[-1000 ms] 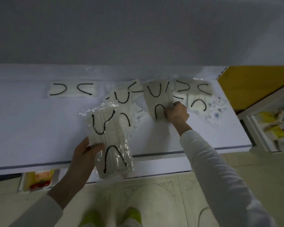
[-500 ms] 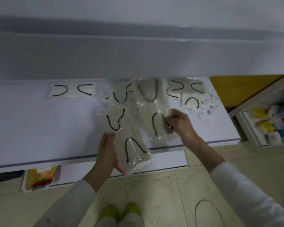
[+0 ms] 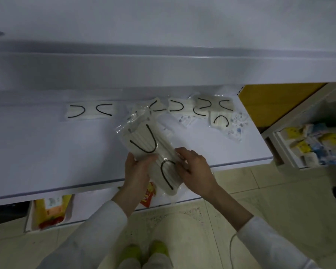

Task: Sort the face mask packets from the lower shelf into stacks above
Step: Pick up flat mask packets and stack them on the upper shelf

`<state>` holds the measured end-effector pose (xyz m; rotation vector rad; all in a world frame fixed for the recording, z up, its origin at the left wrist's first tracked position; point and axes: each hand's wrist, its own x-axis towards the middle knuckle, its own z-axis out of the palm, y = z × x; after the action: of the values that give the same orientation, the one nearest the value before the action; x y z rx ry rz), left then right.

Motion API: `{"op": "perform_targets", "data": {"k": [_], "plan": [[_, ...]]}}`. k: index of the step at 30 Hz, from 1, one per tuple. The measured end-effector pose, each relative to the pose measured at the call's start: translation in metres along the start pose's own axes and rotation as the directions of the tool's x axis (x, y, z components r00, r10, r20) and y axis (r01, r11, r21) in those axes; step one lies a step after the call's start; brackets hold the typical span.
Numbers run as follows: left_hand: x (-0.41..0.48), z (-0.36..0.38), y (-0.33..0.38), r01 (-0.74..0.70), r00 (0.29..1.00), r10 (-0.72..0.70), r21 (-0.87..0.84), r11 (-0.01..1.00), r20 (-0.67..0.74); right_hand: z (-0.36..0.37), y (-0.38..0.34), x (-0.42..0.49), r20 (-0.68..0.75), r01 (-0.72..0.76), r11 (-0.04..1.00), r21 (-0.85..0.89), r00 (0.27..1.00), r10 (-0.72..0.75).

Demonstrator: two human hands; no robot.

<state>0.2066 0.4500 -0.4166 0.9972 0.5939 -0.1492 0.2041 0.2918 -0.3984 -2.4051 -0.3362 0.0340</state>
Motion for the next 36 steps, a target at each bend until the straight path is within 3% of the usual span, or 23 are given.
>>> {"op": "perform_targets", "data": {"k": [2,6,12,18,22,27,31,34,36], "plan": [[-0.005,-0.003,0.002,-0.003,1.0,0.003,-0.03,1.0,0.008,0.004,-0.002,-0.004,-0.039,-0.008,1.0,0.021,0.999,0.009],[-0.015,-0.005,0.011,0.0,0.999,0.003,-0.064,0.998,0.048,0.008,-0.012,-0.008,-0.083,-0.081,0.966,0.246,0.991,0.104],[-0.012,-0.009,0.02,-0.033,0.998,0.03,0.087,0.996,0.047,0.007,-0.017,-0.007,-0.009,-0.087,0.965,0.246,0.996,0.092],[0.002,-0.007,0.012,0.051,0.999,-0.051,0.181,0.982,-0.004,-0.007,0.02,0.01,-0.053,-0.272,0.904,0.33,0.951,0.306],[0.017,0.006,-0.006,0.066,0.997,-0.058,0.213,0.975,-0.044,-0.03,0.096,0.048,-0.117,-0.397,0.901,0.176,0.9,0.42],[0.042,0.026,-0.032,0.032,0.997,-0.019,0.191,0.981,-0.073,-0.05,0.198,0.135,-0.169,-0.479,0.855,-0.197,0.876,0.452],[0.055,0.036,-0.044,0.01,0.996,0.004,0.16,0.987,-0.092,-0.056,0.233,0.194,-0.119,-0.392,0.808,-0.439,0.917,0.38],[0.06,0.041,-0.049,-0.002,0.994,0.018,0.152,0.988,-0.106,-0.046,0.241,0.22,-0.053,-0.338,0.79,-0.511,0.93,0.364],[0.062,0.044,-0.052,-0.011,0.993,0.03,0.162,0.987,-0.114,-0.039,0.243,0.227,-0.061,-0.258,0.717,-0.647,0.956,0.288]]}}
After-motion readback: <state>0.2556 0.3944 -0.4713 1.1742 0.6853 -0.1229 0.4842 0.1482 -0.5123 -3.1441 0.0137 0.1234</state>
